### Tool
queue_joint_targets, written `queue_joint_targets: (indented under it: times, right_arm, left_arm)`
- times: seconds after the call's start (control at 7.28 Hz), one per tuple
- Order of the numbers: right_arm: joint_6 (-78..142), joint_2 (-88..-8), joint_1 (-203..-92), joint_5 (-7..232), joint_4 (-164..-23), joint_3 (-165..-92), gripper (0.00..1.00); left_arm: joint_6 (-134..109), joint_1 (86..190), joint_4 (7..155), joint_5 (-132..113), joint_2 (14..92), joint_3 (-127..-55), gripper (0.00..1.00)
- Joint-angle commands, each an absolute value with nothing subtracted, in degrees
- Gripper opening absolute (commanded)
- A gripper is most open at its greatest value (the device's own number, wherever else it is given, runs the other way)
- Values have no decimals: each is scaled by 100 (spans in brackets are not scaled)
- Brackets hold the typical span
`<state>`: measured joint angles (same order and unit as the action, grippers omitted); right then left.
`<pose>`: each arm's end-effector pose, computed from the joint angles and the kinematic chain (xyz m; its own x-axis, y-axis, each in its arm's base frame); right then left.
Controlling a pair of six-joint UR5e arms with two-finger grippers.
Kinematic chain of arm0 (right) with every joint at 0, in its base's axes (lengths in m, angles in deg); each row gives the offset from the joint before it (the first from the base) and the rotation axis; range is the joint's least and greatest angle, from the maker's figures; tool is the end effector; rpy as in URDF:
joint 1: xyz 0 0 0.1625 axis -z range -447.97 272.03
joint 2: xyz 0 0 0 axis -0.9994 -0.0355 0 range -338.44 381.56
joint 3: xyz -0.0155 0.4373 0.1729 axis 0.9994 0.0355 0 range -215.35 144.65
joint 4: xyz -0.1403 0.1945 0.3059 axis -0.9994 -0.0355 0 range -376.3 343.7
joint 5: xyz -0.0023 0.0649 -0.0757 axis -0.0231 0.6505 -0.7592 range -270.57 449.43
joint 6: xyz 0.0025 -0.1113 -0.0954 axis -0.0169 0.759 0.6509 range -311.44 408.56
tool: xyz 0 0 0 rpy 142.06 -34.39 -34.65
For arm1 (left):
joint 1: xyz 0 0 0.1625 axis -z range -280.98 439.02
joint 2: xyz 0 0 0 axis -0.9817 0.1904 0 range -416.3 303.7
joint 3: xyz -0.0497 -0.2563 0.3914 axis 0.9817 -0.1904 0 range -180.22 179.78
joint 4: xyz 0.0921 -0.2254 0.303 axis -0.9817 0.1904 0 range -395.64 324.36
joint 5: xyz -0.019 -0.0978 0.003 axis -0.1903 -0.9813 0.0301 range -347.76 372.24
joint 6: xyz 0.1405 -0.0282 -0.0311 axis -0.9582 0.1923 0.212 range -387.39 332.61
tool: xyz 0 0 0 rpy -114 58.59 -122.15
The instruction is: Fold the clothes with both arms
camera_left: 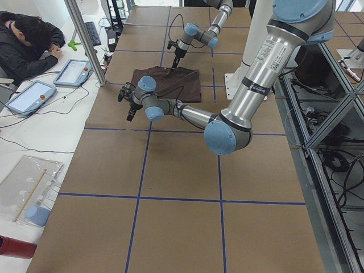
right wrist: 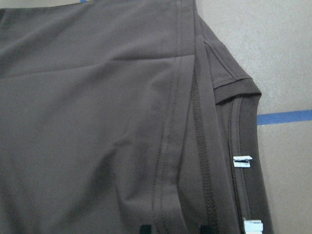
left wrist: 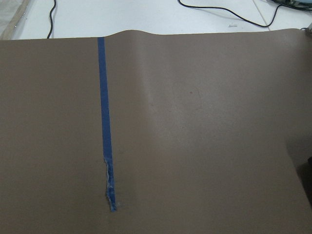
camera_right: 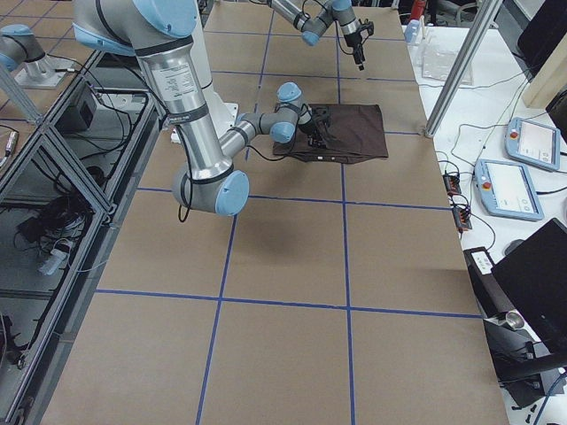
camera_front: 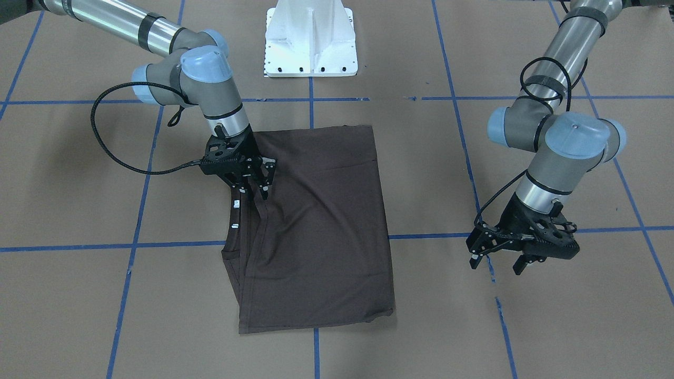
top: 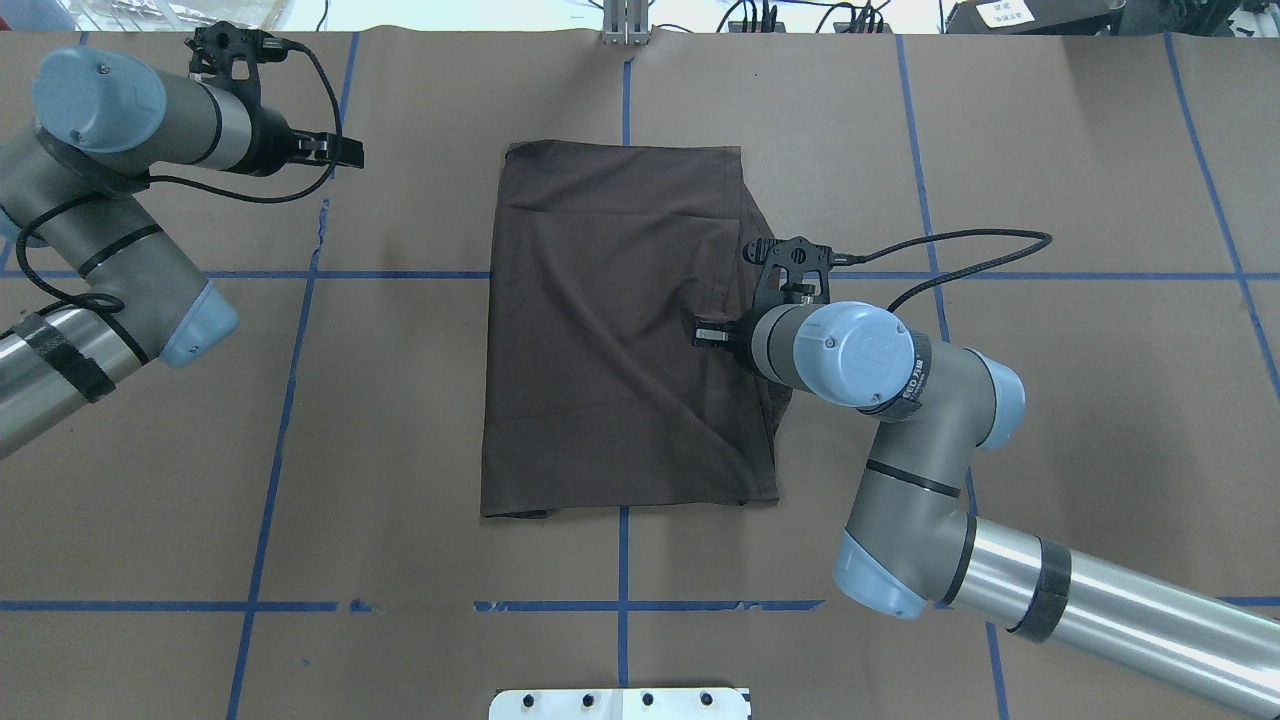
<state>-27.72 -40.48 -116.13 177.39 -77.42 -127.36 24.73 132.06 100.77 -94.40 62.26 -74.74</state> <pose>-0.5640 -0.4590 0.3861 0.5612 0.0317 0.8271 -0.3761 0.8999 0.2208 0.3794 -0.6559 0.4785 0.6199 0.1546 -0.7693 0.2997 0.8594 0.4142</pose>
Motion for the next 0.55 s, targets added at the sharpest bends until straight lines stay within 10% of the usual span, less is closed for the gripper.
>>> queue_joint_targets:
  times: [0.0,0.41]
  right_arm:
    - [-2729,-4075,-11636,17732,-7765,-12702,51]
    - [-2817,-4031,-11592,17732,-7756,-12693,27]
  left_arm:
    - [2473,13211,10077,-9437,6226,-7466,100]
    - [2464,13211,10077,-9437,6226,-7466,100]
